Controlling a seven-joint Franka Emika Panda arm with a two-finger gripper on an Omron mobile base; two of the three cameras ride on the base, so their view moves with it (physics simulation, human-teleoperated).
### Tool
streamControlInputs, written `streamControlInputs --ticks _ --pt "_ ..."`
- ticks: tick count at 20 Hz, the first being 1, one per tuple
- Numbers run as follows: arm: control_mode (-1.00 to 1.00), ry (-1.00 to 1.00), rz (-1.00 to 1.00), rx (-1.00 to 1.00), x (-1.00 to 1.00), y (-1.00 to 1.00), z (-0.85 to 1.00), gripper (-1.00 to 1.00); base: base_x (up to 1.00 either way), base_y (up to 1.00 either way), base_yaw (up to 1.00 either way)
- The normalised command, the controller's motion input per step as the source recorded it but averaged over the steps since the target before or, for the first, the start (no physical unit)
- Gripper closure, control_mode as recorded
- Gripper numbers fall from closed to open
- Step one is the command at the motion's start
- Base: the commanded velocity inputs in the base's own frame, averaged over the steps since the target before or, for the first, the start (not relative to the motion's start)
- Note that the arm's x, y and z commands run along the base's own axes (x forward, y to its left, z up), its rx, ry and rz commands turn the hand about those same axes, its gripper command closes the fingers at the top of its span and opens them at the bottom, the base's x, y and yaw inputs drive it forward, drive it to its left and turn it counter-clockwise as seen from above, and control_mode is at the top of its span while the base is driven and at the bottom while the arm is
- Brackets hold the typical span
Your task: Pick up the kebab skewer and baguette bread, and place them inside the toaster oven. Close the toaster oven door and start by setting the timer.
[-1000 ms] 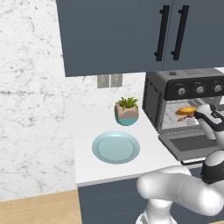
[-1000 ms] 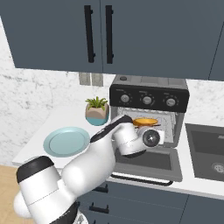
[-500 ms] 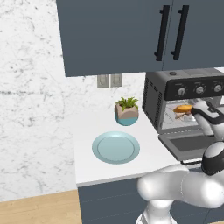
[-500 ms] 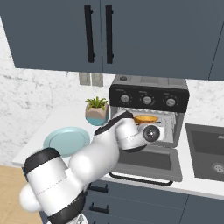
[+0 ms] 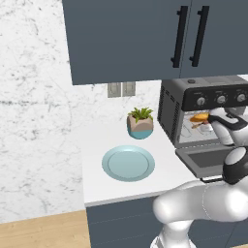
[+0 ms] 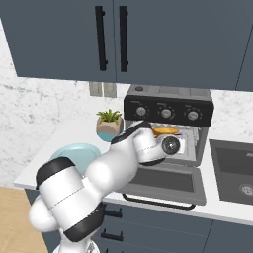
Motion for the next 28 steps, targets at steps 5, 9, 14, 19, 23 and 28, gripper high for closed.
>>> streamControlInputs --ticks 5,9,14,19,23,28 --pt "-1.0 0.0 0.0 0.0 0.23 0.0 0.0 -1.0 0.0 0.0 0.0" --pt "-1.0 0.0 0.0 0.0 0.21 0.0 0.0 -1.0 0.0 0.0 0.0" --pt "-1.0 0.0 0.0 0.0 0.19 0.0 0.0 -1.0 0.0 0.0 0.0" --pt "-1.0 0.0 0.0 0.0 0.09 0.0 0.0 -1.0 0.0 0.0 0.0" --pt "-1.0 0.0 0.0 0.0 -0.06 0.0 0.0 -1.0 0.0 0.0 0.0" --pt "-1.0 0.0 0.0 0.0 -0.45 0.0 0.0 -1.0 0.0 0.0 0.0"
